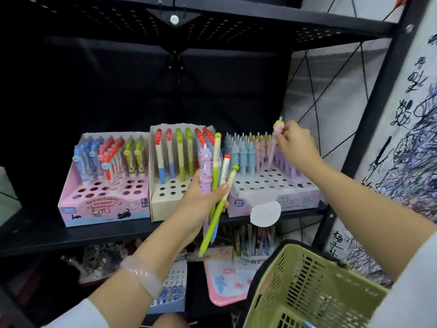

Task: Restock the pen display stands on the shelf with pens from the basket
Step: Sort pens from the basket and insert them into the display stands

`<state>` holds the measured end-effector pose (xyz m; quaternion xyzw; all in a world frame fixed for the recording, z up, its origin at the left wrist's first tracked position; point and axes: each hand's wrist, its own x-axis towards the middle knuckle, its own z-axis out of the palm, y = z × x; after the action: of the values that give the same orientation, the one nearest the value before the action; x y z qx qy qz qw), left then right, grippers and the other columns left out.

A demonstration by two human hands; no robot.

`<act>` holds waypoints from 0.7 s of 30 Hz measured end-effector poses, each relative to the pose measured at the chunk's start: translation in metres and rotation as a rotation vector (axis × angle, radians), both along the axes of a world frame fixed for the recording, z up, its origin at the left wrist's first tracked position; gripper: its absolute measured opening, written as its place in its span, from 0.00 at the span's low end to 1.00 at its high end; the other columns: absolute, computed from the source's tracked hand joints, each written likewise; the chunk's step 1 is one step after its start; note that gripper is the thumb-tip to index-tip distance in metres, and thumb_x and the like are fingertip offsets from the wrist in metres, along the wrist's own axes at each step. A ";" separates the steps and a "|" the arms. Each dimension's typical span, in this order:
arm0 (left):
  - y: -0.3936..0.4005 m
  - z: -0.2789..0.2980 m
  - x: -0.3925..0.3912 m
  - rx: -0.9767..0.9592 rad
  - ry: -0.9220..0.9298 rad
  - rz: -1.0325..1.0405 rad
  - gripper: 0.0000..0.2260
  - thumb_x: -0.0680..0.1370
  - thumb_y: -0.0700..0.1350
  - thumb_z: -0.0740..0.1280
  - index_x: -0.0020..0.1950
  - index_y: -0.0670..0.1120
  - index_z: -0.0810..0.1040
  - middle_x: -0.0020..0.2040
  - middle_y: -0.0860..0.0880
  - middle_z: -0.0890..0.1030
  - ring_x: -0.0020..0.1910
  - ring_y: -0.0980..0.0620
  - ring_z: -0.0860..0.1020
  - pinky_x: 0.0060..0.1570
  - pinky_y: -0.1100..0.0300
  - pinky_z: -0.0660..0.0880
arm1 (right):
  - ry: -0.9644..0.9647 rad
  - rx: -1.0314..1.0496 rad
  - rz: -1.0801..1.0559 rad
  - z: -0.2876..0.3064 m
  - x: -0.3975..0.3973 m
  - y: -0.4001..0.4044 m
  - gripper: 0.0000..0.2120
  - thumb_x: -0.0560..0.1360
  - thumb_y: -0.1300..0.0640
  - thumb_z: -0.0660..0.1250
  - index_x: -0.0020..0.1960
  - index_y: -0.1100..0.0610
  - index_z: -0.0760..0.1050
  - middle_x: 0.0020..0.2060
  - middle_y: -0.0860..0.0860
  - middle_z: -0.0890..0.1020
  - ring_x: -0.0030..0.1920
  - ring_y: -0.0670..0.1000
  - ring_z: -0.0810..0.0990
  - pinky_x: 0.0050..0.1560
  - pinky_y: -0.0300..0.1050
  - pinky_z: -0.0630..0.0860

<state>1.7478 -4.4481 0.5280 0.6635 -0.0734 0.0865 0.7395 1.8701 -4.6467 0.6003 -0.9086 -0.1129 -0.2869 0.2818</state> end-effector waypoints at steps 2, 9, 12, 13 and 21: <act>-0.001 0.001 0.003 0.000 0.010 0.005 0.13 0.77 0.41 0.66 0.61 0.48 0.71 0.40 0.49 0.78 0.31 0.55 0.77 0.39 0.58 0.75 | 0.032 -0.011 -0.002 -0.004 0.007 0.002 0.15 0.81 0.53 0.56 0.52 0.66 0.69 0.42 0.65 0.78 0.43 0.63 0.76 0.42 0.53 0.73; -0.001 0.003 0.008 -0.013 -0.005 -0.001 0.11 0.77 0.40 0.65 0.59 0.46 0.71 0.39 0.49 0.77 0.30 0.55 0.77 0.35 0.62 0.76 | 0.135 -0.095 -0.060 -0.015 0.031 0.008 0.17 0.82 0.54 0.54 0.55 0.70 0.70 0.47 0.68 0.79 0.50 0.65 0.77 0.47 0.53 0.71; -0.002 0.003 0.007 -0.018 -0.007 -0.001 0.11 0.78 0.40 0.65 0.59 0.47 0.71 0.40 0.48 0.77 0.30 0.55 0.77 0.36 0.63 0.76 | 0.166 -0.119 -0.095 -0.017 0.036 0.016 0.16 0.81 0.57 0.55 0.56 0.70 0.71 0.50 0.68 0.78 0.52 0.64 0.76 0.42 0.48 0.67; -0.002 0.003 0.007 -0.022 -0.007 0.000 0.10 0.78 0.40 0.65 0.57 0.48 0.71 0.40 0.49 0.77 0.30 0.55 0.77 0.36 0.63 0.76 | 0.199 -0.133 -0.100 -0.020 0.037 0.017 0.15 0.81 0.58 0.54 0.57 0.69 0.71 0.51 0.68 0.78 0.52 0.64 0.76 0.42 0.47 0.66; 0.004 0.002 0.002 -0.031 -0.011 0.021 0.11 0.78 0.39 0.64 0.59 0.48 0.72 0.41 0.52 0.79 0.31 0.57 0.77 0.35 0.63 0.76 | 0.354 -0.235 -0.170 -0.036 0.029 0.020 0.11 0.78 0.64 0.59 0.58 0.68 0.71 0.49 0.63 0.77 0.54 0.61 0.77 0.43 0.46 0.69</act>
<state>1.7498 -4.4443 0.5304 0.6521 -0.0691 0.0990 0.7485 1.8994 -4.6263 0.5646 -0.9775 -0.0176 -0.1307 0.1643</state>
